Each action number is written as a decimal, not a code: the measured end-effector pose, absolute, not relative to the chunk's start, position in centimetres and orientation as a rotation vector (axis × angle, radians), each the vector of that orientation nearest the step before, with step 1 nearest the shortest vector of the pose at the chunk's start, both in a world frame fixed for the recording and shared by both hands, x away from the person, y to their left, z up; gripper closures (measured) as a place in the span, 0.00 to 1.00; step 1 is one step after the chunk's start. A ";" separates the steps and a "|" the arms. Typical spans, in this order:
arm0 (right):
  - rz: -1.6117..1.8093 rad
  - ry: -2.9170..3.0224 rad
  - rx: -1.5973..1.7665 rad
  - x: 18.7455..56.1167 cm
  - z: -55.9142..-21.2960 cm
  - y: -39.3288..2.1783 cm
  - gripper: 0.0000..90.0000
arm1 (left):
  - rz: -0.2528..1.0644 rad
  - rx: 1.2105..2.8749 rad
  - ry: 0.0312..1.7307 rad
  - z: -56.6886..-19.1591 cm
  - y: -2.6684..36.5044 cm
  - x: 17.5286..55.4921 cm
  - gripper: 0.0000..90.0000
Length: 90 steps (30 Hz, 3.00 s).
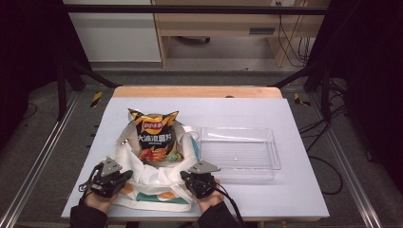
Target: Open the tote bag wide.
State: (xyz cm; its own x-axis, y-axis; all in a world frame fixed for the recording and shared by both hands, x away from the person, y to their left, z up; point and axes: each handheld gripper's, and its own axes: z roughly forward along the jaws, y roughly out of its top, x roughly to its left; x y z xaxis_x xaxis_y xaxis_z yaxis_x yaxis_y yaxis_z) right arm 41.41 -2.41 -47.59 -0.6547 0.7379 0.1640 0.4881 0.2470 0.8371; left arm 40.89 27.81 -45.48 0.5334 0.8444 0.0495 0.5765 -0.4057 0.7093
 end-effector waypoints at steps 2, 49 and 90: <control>1.343 2.226 1.151 41.4 -47.4 -2.7 1.00 | 0.538 2.130 1.147 -45.5 27.8 40.9 1.00; 1.253 2.188 1.266 41.2 -49.0 -4.5 1.00 | 0.575 2.092 1.299 -46.3 31.5 44.1 1.00; 1.554 2.017 1.043 43.1 -39.1 -5.2 0.51 | 0.682 1.753 1.107 -38.7 30.0 42.3 0.46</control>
